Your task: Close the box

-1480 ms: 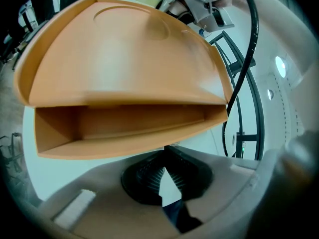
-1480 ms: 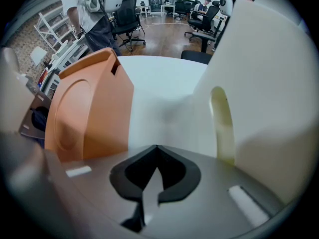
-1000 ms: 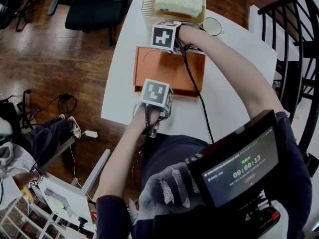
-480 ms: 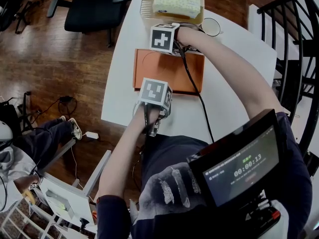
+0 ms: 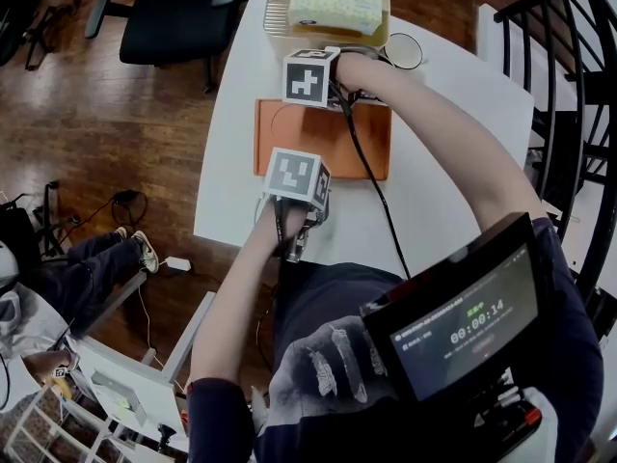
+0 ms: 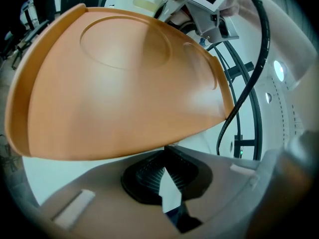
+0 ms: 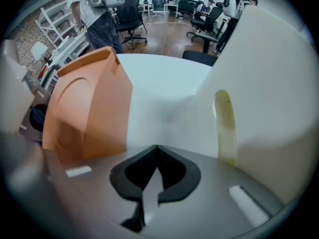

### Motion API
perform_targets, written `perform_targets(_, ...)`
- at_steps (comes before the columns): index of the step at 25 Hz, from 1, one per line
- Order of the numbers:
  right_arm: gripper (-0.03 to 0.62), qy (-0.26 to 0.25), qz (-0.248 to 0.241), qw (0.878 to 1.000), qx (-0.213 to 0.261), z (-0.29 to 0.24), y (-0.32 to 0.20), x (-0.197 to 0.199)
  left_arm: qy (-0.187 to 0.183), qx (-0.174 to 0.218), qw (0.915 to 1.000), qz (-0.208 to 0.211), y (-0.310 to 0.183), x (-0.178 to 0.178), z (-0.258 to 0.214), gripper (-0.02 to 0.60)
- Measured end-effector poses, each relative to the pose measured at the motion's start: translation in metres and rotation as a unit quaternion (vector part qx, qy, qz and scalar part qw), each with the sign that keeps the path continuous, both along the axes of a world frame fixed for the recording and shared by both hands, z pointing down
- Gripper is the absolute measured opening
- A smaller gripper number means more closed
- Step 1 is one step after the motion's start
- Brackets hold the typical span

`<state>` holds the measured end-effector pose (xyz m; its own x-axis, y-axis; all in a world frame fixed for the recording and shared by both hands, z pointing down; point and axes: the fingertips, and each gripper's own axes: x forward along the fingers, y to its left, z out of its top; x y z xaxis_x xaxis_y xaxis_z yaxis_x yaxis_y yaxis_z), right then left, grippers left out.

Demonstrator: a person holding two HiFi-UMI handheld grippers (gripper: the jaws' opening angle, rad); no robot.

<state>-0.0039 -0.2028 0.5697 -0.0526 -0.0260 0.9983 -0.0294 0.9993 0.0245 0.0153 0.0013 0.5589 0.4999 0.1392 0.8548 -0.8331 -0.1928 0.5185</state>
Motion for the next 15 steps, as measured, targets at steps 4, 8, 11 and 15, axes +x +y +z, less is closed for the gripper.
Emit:
perform_targets(4, 0.003, 0.003, 0.005, 1.0, -0.002, 0.0013, -0.0016, 0.0003, 0.0, -0.003, 1.0, 0.008, -0.0019, 0.0008, 0.0008, 0.014)
perform_targets(8, 0.003, 0.004, 0.013, 1.0, -0.004, 0.0038, -0.0049, 0.0025, 0.001, -0.003, 0.9999, 0.01, -0.0056, 0.0031, 0.0031, 0.014)
perform_targets(11, 0.003, -0.003, 0.02, 1.0, -0.004, 0.0034, -0.0041, 0.0023, 0.001, -0.004, 0.9999, 0.013, -0.0045, 0.003, 0.0037, 0.014)
perform_targets(15, 0.003, -0.001, 0.023, 1.0, -0.002, 0.0025, -0.0029, 0.0007, -0.012, -0.002, 0.9996, 0.027, -0.0016, -0.0001, 0.004, 0.015)
